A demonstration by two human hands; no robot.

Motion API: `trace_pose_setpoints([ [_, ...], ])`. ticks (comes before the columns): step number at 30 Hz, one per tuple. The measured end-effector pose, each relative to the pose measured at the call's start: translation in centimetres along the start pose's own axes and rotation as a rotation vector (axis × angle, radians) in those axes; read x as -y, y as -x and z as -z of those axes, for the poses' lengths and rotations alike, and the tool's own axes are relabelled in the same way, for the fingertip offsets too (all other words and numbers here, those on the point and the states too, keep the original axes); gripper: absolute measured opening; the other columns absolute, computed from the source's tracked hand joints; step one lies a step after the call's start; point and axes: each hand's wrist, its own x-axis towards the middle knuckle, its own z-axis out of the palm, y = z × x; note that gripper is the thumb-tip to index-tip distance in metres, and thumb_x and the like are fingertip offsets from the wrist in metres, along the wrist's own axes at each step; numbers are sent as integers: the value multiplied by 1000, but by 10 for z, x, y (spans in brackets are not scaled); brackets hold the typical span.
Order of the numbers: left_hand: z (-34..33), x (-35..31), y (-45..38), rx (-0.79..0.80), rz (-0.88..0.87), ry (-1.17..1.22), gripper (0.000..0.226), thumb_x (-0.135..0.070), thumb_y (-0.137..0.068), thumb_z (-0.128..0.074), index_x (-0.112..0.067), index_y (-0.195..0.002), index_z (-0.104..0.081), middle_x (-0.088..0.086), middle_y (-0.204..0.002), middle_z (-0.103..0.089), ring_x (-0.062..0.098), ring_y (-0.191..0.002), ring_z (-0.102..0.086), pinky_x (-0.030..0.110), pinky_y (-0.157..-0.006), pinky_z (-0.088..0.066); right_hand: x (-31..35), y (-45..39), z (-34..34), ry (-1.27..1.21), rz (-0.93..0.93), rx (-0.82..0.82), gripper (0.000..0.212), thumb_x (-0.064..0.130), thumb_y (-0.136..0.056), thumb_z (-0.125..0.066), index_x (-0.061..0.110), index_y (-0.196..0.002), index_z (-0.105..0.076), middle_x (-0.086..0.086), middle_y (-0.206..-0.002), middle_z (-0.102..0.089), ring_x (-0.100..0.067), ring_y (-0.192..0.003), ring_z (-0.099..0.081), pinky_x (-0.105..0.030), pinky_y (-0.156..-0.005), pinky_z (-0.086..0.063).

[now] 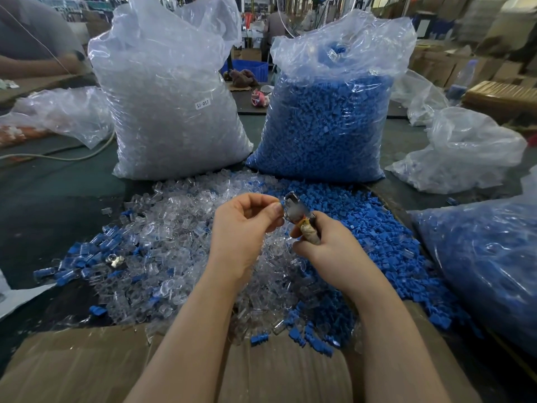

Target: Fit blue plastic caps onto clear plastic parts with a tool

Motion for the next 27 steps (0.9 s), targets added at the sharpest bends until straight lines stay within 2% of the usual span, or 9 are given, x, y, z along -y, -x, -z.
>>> trace_pose_setpoints([
  [2,1,0,0,6,3,6,13,0,-87,-69,-12,-83,-70,0,-69,-73,9,-65,-69,15,-62,-52,-1,0,0,13,2,1,9,18,-84,-61,16,-92,-57,-8,-80,-62,-21,-66,-51,-46,-64,-46],
  [5,1,0,0,9,8,17,12,0,-87,-69,-11,-84,-70,0,-69,-73,9,-64,-69,15,-61,-52,-2,0,-1,26,15,-12,6,14,-84,-59,15,-89,-56,-1,-69,-55,-17,-58,-45,-33,-54,-36],
  [7,1,0,0,12,5,11,13,0,-87,-69,-12,-84,-69,0,-69,-73,9,-64,-68,15,-61,-52,-2,0,-2,29,23,-23,5,12,-84,-57,13,-88,-57,1,-65,-52,-16,-55,-42,-30,-54,-33],
  [19,0,0,1,24,20,9,15,1,-87,-68,-13,-83,-69,2,-72,-73,10,-66,-69,16,-62,-53,-1,1,-4,74,26,-36,3,13,-85,-54,12,-86,-57,-5,-69,-57,-22,-60,-48,-38,-56,-41],
  [27,0,1,0,10,46,24,13,1,-88,-67,-11,-84,-69,1,-72,-73,8,-64,-68,15,-61,-53,-1,0,-5,140,30,-42,3,17,-85,-54,19,-83,-53,-2,-71,-57,-22,-62,-49,-34,-55,-38],
])
